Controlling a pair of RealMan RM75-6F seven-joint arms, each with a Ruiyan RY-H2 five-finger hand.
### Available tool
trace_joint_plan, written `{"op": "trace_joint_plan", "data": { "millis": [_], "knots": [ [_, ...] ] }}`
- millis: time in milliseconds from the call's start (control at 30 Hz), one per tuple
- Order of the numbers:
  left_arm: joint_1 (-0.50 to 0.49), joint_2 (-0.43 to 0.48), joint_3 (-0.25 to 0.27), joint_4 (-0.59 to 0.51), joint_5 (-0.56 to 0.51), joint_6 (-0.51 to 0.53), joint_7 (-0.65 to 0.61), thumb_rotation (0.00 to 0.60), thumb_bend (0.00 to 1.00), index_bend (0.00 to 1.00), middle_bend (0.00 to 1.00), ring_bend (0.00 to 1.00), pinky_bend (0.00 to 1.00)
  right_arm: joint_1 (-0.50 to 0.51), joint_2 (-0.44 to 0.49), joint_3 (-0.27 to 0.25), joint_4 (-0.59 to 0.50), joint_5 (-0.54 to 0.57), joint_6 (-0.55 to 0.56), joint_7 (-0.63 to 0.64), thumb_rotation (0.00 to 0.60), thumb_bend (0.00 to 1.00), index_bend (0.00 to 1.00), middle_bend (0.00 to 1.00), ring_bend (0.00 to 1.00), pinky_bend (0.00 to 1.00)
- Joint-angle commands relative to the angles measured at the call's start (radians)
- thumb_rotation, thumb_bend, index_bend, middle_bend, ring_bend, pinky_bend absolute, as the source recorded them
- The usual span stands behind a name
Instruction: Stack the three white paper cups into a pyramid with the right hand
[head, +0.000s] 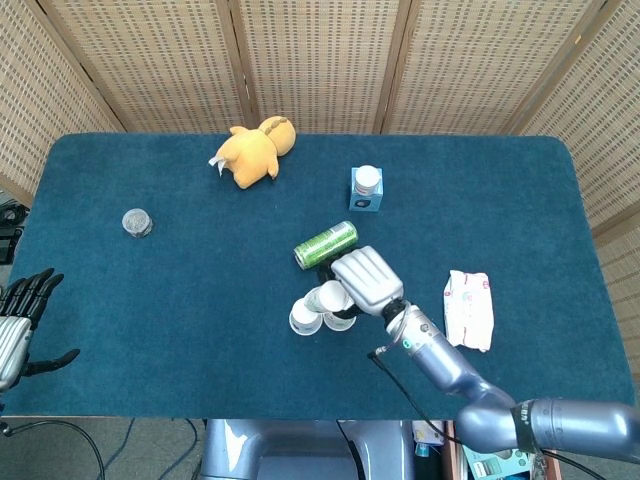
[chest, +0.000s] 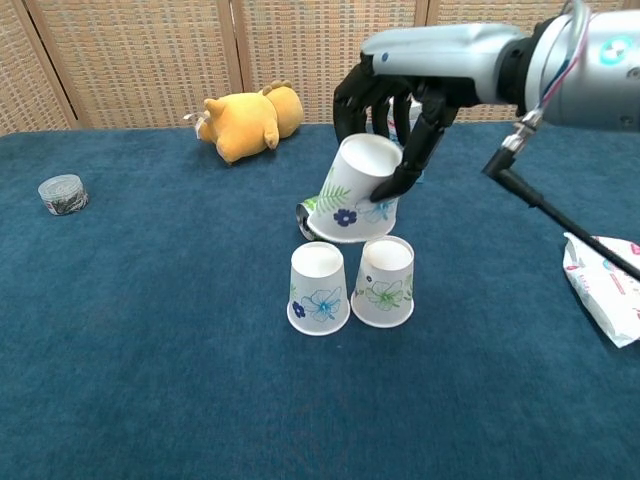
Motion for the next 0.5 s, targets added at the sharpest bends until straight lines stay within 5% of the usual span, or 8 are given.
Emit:
{"op": "trace_joint_plan", "data": {
  "millis": [33,500],
  "knots": [
    [0.0,0.001,0.0,0.0,0.0,0.0,-0.002,0.6,0.17,0.0,0.0,0.0,0.0,0.038,-0.04,-0.022,-0.001,0.052,0.02,-0.059,0.6,0.38,0.54,0.58,0.49,0.51],
    [-0.002,0.001,0.004,0.002,0.004,-0.005,-0.004,0.6,0.17,0.0,0.0,0.0,0.0,0.085,-0.054,-0.045,0.002,0.168,0.063,-0.122,0.6,0.38,0.54,0.58,0.49,0.51]
  ]
}}
